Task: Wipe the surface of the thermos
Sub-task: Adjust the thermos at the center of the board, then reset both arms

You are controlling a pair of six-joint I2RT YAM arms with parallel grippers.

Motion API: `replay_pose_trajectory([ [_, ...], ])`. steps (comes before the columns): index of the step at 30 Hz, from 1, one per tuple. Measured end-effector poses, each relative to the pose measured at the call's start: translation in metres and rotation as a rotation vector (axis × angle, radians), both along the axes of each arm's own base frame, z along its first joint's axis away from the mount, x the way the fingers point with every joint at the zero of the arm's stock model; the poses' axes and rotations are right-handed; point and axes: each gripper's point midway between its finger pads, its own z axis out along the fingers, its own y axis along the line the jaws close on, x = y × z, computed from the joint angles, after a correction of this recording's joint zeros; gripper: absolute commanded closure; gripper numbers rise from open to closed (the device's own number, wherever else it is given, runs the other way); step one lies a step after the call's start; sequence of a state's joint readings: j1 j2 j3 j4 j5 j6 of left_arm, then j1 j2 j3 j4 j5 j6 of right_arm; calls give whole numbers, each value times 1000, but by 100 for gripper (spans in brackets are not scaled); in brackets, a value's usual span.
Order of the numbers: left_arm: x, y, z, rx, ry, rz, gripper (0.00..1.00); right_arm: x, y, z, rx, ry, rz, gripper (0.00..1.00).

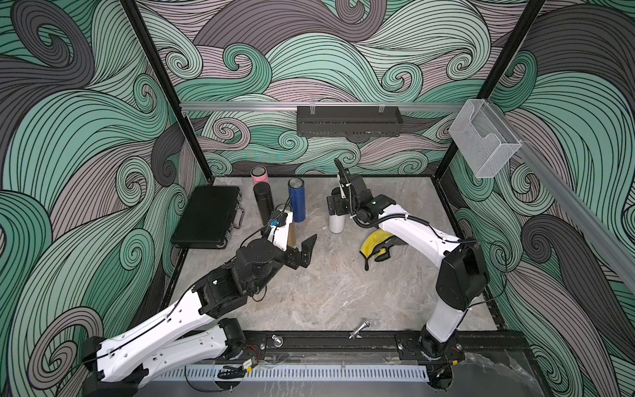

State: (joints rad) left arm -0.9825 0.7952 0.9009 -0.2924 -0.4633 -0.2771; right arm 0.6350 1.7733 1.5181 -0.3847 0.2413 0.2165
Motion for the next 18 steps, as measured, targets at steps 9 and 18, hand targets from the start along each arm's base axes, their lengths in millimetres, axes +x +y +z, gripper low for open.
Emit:
replay_pose_trajectory([
  [9,17,43,2,60,-34,242,1,-27,-25,57,45,-95,-22,0],
  [18,53,185,-11,-10,-3,851,1,-70,-83,84,138,-152,-86,0],
])
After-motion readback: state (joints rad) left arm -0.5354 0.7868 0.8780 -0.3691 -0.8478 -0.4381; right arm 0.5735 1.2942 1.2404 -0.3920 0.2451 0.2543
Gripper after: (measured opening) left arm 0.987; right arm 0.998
